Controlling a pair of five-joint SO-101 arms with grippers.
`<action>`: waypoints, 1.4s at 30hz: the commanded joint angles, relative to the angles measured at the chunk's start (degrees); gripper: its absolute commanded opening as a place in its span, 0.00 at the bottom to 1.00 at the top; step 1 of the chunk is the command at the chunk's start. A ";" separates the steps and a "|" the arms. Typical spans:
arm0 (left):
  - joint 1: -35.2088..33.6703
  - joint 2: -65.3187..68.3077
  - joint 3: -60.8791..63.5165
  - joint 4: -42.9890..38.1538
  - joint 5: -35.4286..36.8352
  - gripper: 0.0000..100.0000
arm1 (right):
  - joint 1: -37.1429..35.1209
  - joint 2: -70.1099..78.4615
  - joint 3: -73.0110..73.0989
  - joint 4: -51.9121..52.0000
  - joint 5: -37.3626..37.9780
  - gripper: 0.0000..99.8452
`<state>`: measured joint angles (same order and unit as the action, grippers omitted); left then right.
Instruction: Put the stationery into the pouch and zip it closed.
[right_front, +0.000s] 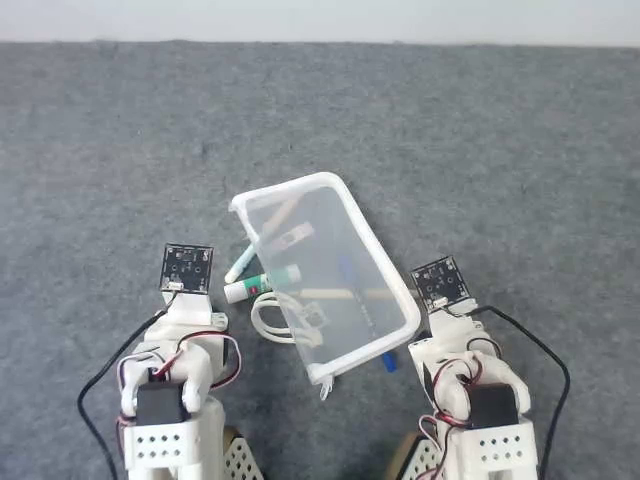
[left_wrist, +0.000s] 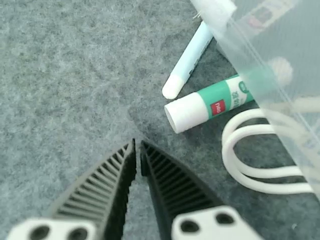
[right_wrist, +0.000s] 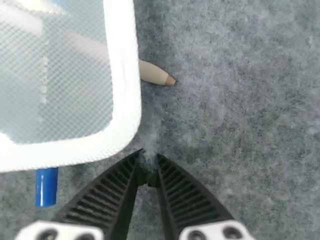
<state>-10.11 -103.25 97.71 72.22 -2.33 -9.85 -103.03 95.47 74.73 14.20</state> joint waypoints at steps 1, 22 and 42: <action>-0.18 -1.41 -1.19 0.26 0.44 0.01 | 0.57 -0.92 0.97 0.22 -0.53 0.01; -0.18 -1.41 -1.19 0.26 0.44 0.01 | -0.04 -0.92 0.97 0.22 -0.53 0.01; -0.18 -1.41 -1.19 0.26 0.44 0.01 | 5.67 -0.48 -21.45 3.74 -4.84 0.01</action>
<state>-10.11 -103.25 97.71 72.22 -2.33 -3.52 -103.56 81.23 76.22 12.44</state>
